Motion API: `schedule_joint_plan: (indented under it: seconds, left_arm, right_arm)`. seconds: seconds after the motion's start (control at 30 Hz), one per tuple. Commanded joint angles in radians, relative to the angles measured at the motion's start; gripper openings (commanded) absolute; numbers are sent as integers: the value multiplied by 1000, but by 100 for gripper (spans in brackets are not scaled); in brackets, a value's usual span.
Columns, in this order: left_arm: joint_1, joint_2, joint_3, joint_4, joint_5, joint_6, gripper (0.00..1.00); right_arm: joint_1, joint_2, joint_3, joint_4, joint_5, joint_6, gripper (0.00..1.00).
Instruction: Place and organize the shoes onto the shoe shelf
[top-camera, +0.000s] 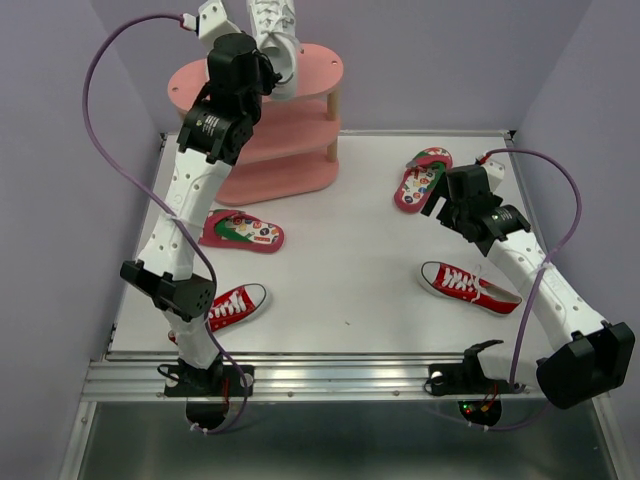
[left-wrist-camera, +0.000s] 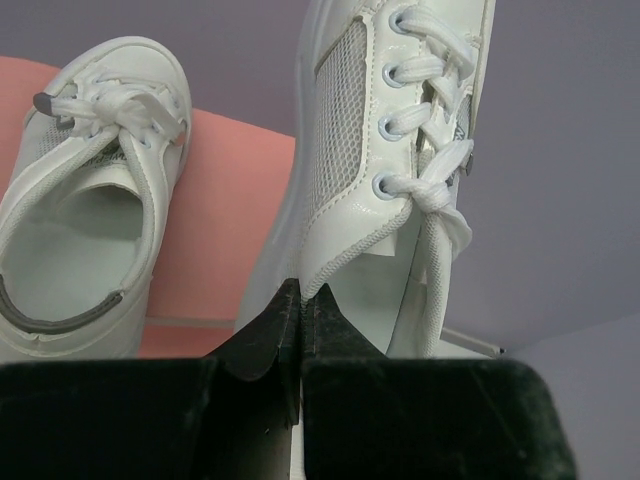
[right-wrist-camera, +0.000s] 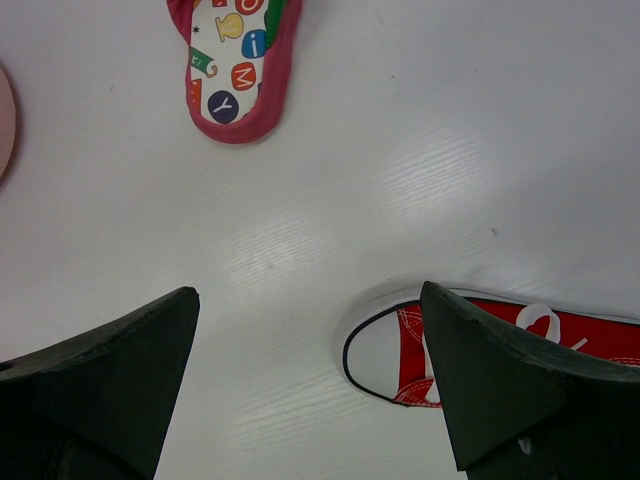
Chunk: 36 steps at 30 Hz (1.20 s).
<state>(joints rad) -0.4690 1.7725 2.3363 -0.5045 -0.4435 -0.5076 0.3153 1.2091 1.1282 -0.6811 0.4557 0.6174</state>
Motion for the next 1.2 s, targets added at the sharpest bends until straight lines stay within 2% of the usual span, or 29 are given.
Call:
schedule_joint_plan:
  seconds: [0.0, 0.6, 1.07, 1.1, 1.17]
  left_arm:
    - [20, -7, 2, 147, -25, -66, 0]
    - [101, -19, -106, 130, 74, -124, 0]
    - [118, 19, -97, 123, 129, -131, 0]
    - [121, 21, -95, 123, 141, -128, 1]
    - [122, 25, -92, 121, 149, -124, 10]
  right_arm:
    - [-1, -22, 7, 8, 1, 1, 97]
    - [-1, -28, -10, 6, -2, 12, 97]
    - [-1, -36, -16, 2, -5, 19, 97]
    - [-1, -36, -16, 2, -5, 21, 97]
    - [-1, -36, -16, 2, -6, 21, 97]
